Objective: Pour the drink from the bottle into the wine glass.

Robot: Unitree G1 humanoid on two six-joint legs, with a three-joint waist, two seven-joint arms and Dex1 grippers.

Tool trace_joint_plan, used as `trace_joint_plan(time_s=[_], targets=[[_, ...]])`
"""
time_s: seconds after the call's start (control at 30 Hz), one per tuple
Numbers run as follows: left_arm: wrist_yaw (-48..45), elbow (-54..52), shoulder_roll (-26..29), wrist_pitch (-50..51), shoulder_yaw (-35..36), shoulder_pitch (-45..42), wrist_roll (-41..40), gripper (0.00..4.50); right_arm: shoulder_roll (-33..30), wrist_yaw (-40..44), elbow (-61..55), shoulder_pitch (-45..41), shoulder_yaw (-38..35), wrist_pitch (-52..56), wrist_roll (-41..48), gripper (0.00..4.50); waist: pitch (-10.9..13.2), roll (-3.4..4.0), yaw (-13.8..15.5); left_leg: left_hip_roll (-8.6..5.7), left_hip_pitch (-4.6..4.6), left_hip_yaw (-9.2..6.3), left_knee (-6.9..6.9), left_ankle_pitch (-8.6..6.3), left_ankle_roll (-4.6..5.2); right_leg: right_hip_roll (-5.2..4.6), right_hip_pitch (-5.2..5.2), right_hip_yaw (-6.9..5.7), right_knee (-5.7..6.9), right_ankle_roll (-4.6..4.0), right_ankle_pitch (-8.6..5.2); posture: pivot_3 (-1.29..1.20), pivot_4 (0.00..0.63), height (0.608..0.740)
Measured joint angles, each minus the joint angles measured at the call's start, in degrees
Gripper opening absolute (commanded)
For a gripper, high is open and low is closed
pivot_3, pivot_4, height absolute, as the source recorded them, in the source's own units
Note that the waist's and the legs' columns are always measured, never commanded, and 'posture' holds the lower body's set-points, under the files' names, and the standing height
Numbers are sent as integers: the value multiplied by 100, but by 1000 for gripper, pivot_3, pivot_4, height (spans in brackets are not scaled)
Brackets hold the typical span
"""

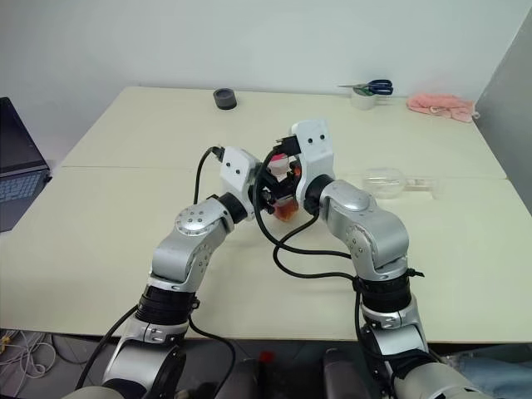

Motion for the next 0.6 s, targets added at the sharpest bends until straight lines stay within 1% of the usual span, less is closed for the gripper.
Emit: trace_joint_plan(time_s=[0.13, 0.17, 0.37, 0.5, 0.53, 0.6], targets=[[2, 0, -1, 0, -2, 0, 5, 2147, 62, -30, 38, -7, 47, -99, -70, 2126, 0, 0, -6, 1, 0, 1, -1, 0, 0, 1, -1, 1, 0, 0, 0, 0, 150, 740], [2, 0, 4, 1, -2, 2, 9, 2147, 46, -26, 41, -16, 68, -101, -79, 1869, 0, 0, -4, 1, 0, 0, -1, 0, 0, 1, -1, 0, 0, 0, 0, 0, 150, 740], [4, 0, 6, 10, -4, 9, 13, 2147, -18, -11, 41, -28, 153, -105, -125, 1864, 0, 0, -2, 0, 0, 1, -1, 0, 0, 1, -1, 1, 0, 0, 0, 0, 150, 740], [12, 1, 5, 17, -3, 8, 13, 2147, -187, 61, 93, -57, 315, -239, -190, 1864, 0, 0, -3, 0, 0, 2, -1, 0, 0, 1, -1, 2, -1, 0, 0, 0, 150, 740], [12, 1, 6, 21, -1, 8, 12, 2147, -241, 149, 139, -67, 332, -304, -190, 1864, 0, 0, -3, 0, 0, 2, -1, 0, 0, 1, -1, 1, -1, 0, 0, 0, 150, 740], [-23, 2, 32, 35, -2, 8, 6, 2147, -621, 708, 413, -131, 452, -708, -149, 1864, 0, 0, -4, -2, 0, 3, 1, 0, 0, 1, 0, 1, -3, 1, -1, 0, 150, 740]])
